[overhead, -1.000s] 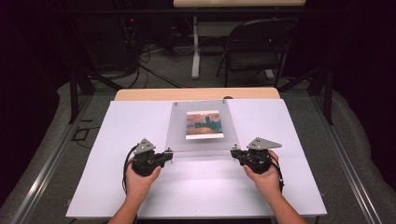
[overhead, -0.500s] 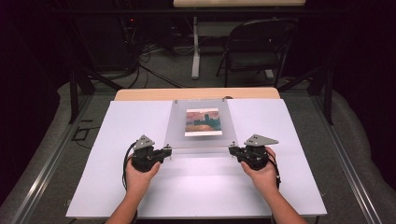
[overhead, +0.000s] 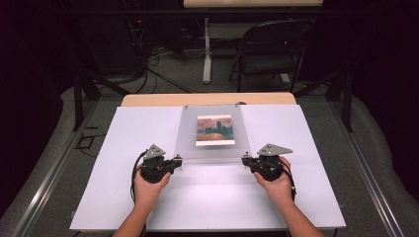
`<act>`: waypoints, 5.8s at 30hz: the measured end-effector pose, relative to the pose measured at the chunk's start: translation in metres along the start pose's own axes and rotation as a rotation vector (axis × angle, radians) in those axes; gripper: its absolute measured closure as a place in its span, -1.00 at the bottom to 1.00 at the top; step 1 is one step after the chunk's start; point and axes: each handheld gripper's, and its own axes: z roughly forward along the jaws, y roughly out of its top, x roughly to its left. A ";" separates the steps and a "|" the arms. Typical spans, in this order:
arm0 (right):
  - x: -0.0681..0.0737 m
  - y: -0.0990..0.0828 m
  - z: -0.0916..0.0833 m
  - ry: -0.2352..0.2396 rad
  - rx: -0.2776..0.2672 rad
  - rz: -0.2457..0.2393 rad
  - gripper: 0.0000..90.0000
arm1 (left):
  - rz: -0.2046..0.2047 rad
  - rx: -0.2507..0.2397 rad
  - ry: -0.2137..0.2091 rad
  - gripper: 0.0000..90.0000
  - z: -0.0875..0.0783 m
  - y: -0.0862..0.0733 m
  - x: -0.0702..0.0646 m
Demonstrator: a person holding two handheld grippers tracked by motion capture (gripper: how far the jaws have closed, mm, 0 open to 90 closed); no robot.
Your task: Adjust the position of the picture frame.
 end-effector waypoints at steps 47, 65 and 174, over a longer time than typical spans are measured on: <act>0.003 -0.008 0.009 -0.026 0.134 -0.025 0.78 | -0.001 0.123 0.051 0.88 0.010 -0.007 -0.004; 0.003 -0.016 -0.003 -0.054 0.151 -0.016 -0.17 | 0.007 0.119 0.077 -0.14 0.003 -0.015 -0.006; -0.085 0.087 0.042 -0.164 0.229 0.064 -0.79 | -0.166 0.211 0.223 -0.53 0.039 0.106 0.067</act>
